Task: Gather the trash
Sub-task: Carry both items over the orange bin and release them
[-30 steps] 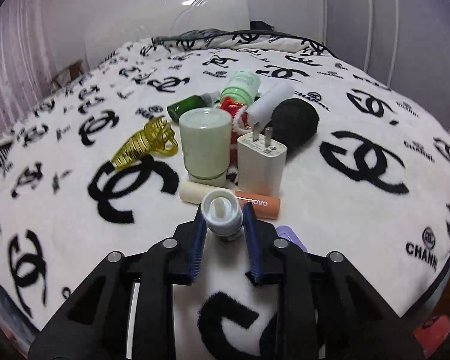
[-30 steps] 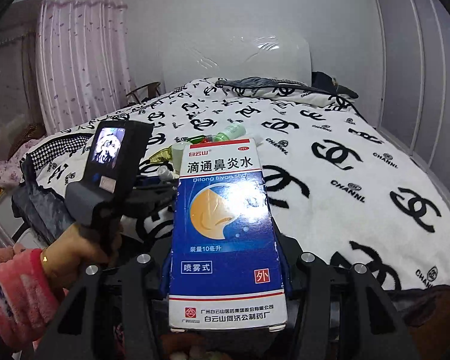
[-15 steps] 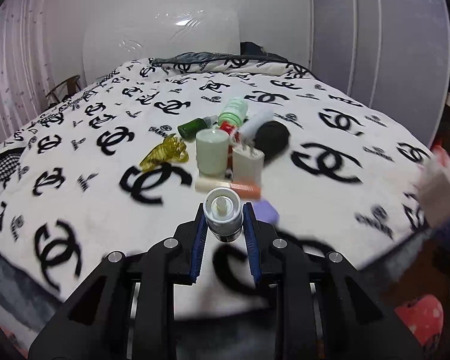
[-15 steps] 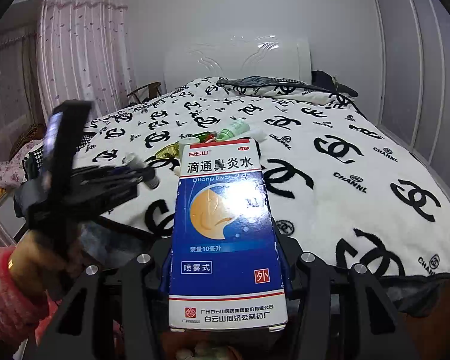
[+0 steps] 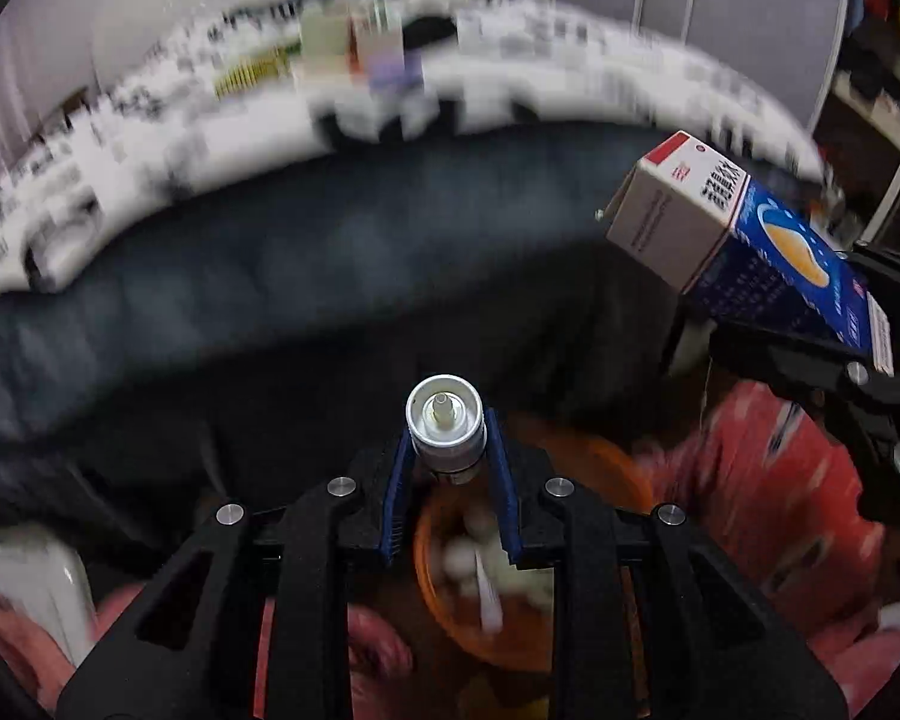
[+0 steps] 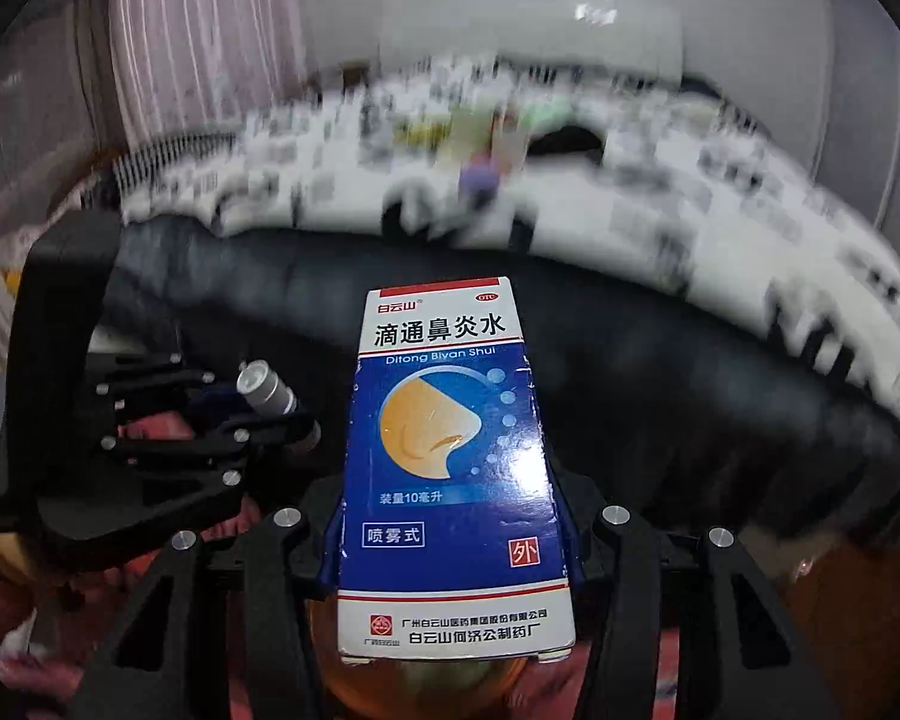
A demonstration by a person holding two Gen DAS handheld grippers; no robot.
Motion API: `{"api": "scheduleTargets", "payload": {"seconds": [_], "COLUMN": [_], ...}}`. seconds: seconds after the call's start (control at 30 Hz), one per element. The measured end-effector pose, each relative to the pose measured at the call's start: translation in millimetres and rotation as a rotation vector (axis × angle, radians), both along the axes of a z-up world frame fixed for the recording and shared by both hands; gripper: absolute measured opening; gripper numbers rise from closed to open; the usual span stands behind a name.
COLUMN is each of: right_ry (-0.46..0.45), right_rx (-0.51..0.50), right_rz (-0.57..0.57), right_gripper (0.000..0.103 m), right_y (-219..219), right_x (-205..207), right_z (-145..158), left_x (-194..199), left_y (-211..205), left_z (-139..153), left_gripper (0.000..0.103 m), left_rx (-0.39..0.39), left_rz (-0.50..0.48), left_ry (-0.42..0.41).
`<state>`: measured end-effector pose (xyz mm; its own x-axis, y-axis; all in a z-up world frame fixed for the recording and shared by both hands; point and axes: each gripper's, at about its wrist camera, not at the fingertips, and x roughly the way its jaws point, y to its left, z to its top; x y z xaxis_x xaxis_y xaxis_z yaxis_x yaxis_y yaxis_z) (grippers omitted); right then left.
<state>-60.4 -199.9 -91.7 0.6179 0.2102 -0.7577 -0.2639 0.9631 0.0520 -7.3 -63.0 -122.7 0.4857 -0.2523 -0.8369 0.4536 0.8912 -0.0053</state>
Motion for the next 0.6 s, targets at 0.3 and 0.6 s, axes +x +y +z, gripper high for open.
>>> {"api": "scheduleTargets", "payload": {"seconds": [0.3, 0.6], "right_ry": [0.403, 0.570], "right_rx": [-0.006, -0.022], "right_rz": [-0.037, -0.106], "right_gripper": [0.051, 0.066], "right_y": [-1, -2], "right_x": [18, 44], "right_z": [-127, -177], "left_x": [24, 38], "left_y": [-15, -24], "left_z": [-144, -207], "left_gripper": [0.024, 0.045], "left_rx": [0.078, 0.182], "left_rz": [0.050, 0.090], "left_ry": [0.432, 0.597]}}
